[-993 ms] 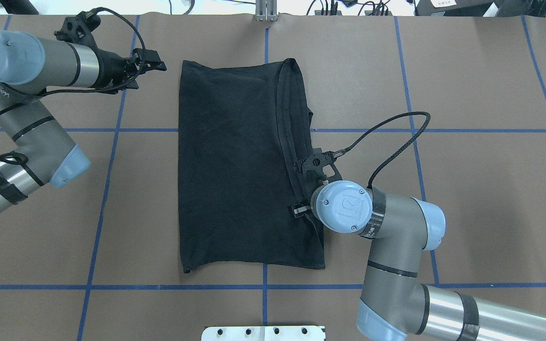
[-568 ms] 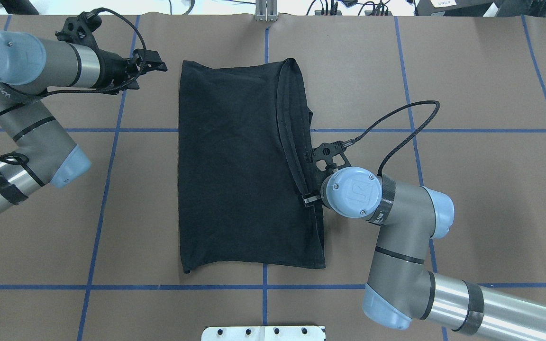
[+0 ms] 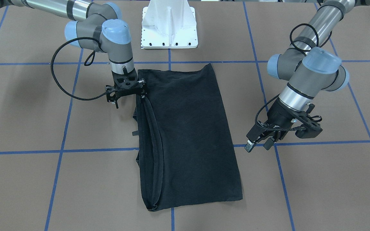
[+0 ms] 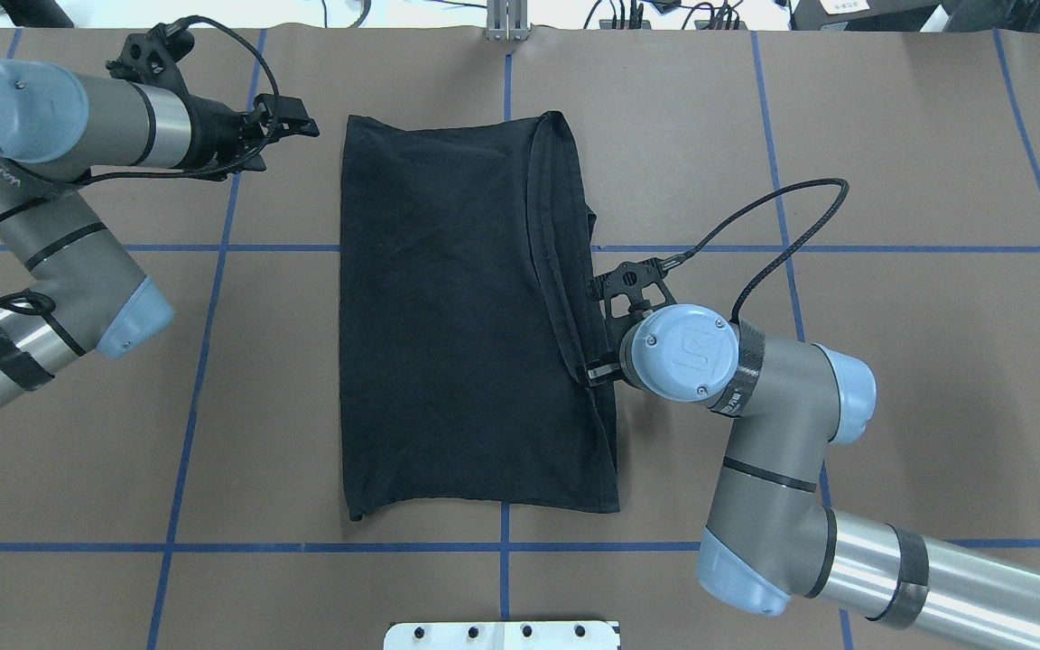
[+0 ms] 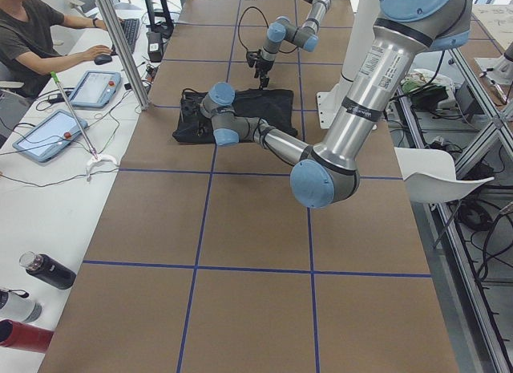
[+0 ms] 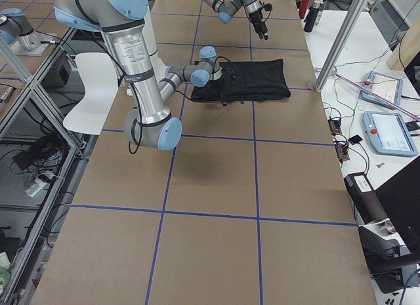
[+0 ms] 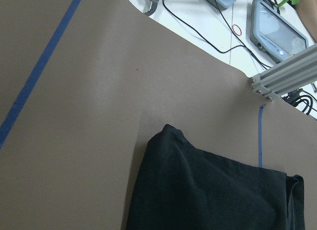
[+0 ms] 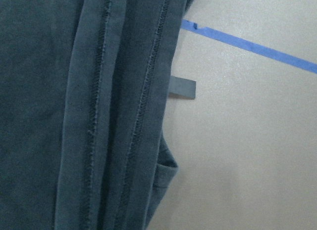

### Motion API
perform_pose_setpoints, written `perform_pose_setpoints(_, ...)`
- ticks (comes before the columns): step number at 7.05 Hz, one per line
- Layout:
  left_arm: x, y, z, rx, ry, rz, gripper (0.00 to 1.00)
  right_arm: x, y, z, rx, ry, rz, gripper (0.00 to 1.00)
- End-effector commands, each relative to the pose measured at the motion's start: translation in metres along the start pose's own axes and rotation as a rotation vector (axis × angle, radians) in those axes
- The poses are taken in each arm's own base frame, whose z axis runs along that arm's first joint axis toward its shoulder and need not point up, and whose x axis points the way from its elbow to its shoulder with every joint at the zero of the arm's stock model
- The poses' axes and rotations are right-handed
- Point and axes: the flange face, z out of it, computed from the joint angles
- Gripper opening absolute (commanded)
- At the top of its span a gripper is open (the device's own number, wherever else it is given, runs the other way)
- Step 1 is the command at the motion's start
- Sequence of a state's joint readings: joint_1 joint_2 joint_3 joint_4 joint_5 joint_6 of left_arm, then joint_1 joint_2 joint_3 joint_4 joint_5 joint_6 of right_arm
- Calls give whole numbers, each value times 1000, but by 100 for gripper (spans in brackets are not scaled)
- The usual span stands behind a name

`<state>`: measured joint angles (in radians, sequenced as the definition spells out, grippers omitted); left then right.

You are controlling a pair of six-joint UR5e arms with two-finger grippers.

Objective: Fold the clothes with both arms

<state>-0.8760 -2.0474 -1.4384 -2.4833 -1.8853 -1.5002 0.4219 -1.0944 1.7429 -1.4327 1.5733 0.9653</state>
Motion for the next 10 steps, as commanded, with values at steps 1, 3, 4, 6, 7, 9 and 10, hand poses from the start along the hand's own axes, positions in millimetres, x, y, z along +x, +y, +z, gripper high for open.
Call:
perform_pose_setpoints(1,-2,0,1,0,-3,-1,100,-11,-3,-11,8,-29,-2,100)
perform_pose_setpoints(3,-3,1,2,-2,-6,-2,100,-22,-4,-17,14,-47,-8,100)
perform_pose_setpoints(4,-2,1,2,-2,-5,-3,100,-31,9,-10,-2,-44,-24,100)
perform_pose_setpoints(6,-2,1,2,-2,-5,-1,100,-33,14,-7,-14,-44,-31,100)
perform_pose_setpoints(7,-2,1,2,-2,-5,-3,100,-29,14,-5,-17,-38,-31,100)
perform_pose_setpoints(9,-2,2,3,-3,-5,-4,100,-20,9,-2,-18,-26,-21,100)
perform_pose_setpoints(10,-2,2,3,-3,-5,-5,100,-18,9,2,-21,-17,-20,100)
